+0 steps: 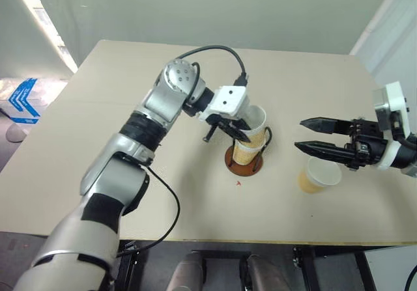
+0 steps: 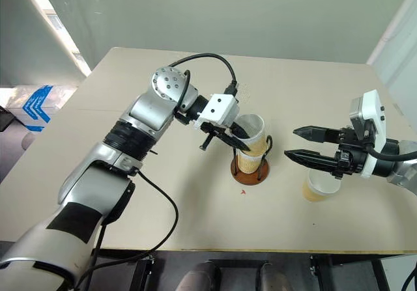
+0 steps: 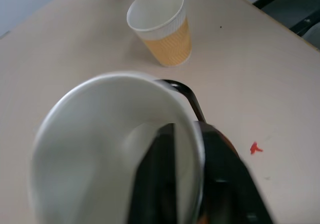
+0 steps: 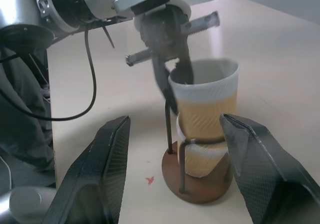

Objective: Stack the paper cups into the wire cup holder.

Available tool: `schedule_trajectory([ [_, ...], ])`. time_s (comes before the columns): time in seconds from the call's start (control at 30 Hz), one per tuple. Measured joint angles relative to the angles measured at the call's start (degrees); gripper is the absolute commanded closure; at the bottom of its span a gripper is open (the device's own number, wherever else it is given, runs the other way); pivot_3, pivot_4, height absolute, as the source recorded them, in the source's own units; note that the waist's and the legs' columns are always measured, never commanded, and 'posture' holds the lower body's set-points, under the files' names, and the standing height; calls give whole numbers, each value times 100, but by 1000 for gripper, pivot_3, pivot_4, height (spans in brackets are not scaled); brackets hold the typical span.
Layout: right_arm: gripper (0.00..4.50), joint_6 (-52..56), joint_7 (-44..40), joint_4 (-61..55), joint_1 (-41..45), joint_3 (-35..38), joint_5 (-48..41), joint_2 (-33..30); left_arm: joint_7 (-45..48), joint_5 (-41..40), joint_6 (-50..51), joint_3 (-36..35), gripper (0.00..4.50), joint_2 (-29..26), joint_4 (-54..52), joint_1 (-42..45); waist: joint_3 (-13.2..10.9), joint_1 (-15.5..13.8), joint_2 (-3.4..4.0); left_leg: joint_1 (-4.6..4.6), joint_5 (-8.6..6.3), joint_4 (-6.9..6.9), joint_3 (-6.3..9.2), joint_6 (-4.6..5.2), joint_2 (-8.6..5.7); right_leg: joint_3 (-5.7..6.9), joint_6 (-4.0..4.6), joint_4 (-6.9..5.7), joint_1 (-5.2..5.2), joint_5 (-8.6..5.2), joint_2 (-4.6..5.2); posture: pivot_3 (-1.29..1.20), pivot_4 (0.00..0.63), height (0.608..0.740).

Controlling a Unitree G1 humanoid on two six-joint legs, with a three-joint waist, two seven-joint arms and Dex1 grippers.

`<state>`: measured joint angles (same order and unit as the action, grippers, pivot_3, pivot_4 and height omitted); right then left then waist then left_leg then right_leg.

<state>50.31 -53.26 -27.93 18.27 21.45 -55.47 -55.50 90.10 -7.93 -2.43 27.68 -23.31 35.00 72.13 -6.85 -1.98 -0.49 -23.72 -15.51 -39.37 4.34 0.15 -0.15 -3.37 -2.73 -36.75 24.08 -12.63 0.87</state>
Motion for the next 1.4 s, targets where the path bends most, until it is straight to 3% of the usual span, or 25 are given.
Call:
schedule_trajectory([
  [0.27, 1478, 4, 0, 43, 11, -1, 1, -114, 12, -198, 659, -307, 24, 68, -149, 197, 0, -3, 1, -2, -1, -5, -2, 2, -1, 0, -2, 0, 0, 0, 0, 0, 150, 740],
  [0.4, 1478, 37, 57, 63, 46, -20, 19, -185, 15, -264, 763, -311, 24, -27, -233, 209, 0, -1, 1, -1, -1, -6, -2, 2, 0, -1, -4, -1, 0, 1, 0, 0, 150, 740],
  [0.57, 1478, -39, 327, 252, -103, -425, 871, -563, -28, -570, 1206, -904, 24, -141, -285, 262, 0, -4, 2, -4, -2, -15, -2, 4, 0, -1, -10, -2, 0, 5, 2, 0, 150, 740],
  [0.77, 1478, -159, 147, 271, -720, -706, 1662, -1130, -61, -1008, 2005, -1797, 24, -1046, -745, -196, 14, 22, 48, -1, -5, -8, -9, 9, 0, -8, -15, 3, 3, 1, 1, 0, 150, 740],
  [0.93, 1478, -177, -173, 104, -897, -702, 1755, -1372, -53, -984, 2017, -1843, 24, -1848, -1401, -1414, 9, 43, 54, -4, -4, -19, -9, 7, 0, -10, -18, -3, 10, -1, -2, 0, 150, 740],
  [1.07, 1478, -317, -354, -44, -983, -731, 1946, -1563, -204, -958, 2020, -2073, 24, -2213, -1622, -1702, 8, -1, 53, -8, -10, -35, -4, 20, -1, -8, -18, -2, 2, 0, 0, 0, 150, 740],
  [1.4, 1478, -839, -528, 114, -1115, -1340, 2828, -1734, -352, -989, 2039, -2254, 24, -2372, -1795, -2022, 5, 23, 59, -7, -28, -56, -6, 51, -3, -7, -12, -8, -3, 5, 4, 0, 150, 740],
])
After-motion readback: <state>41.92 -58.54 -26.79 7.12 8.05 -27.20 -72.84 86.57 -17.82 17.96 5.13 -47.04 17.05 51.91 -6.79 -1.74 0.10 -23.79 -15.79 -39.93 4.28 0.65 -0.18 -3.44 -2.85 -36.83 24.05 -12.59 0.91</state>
